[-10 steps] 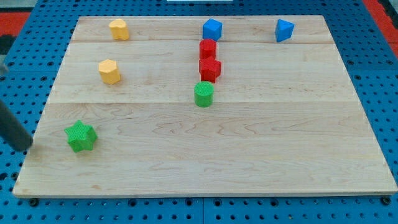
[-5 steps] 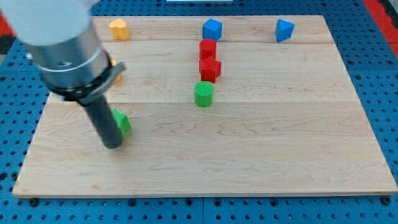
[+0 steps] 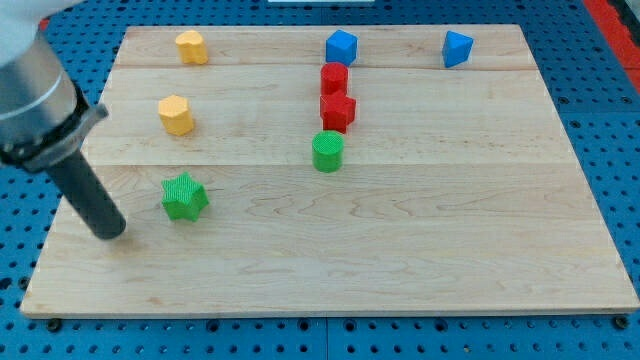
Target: Place the green star at the bottom left of the green circle
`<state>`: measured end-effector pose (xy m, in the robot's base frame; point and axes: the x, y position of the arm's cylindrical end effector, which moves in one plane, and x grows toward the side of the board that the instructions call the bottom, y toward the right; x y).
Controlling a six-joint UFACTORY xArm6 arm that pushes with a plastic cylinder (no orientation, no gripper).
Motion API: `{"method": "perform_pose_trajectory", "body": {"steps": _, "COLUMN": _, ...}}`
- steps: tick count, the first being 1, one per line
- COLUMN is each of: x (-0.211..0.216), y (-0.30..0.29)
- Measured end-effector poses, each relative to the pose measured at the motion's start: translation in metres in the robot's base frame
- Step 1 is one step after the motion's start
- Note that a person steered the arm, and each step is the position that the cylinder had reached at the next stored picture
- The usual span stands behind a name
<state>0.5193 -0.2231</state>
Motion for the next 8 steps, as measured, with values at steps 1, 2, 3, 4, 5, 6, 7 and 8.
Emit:
{"method": "perform_pose_trajectory", "body": {"steps": 1, "x": -0.015, "y": 0.022}}
{"method": "perform_pose_trajectory", "body": {"steps": 2, "x": -0.023, "y": 0.077}}
{"method": "perform_pose_trajectory", "body": {"steps": 3, "x": -0.050, "y": 0.104}}
{"method": "perform_pose_trajectory", "body": {"steps": 4, "x": -0.049, "y": 0.123}}
{"method": "perform_pose_trajectory", "body": {"steps": 5, "x": -0.044, "y": 0.124}}
{"method": "perform_pose_trajectory", "body": {"steps": 6, "x": -0.027, "y": 0.122}}
{"method": "perform_pose_trajectory", "body": {"steps": 7, "x": -0.026, "y": 0.159}}
{"method": "perform_pose_trajectory", "body": {"steps": 8, "x": -0.027, "y": 0.176}}
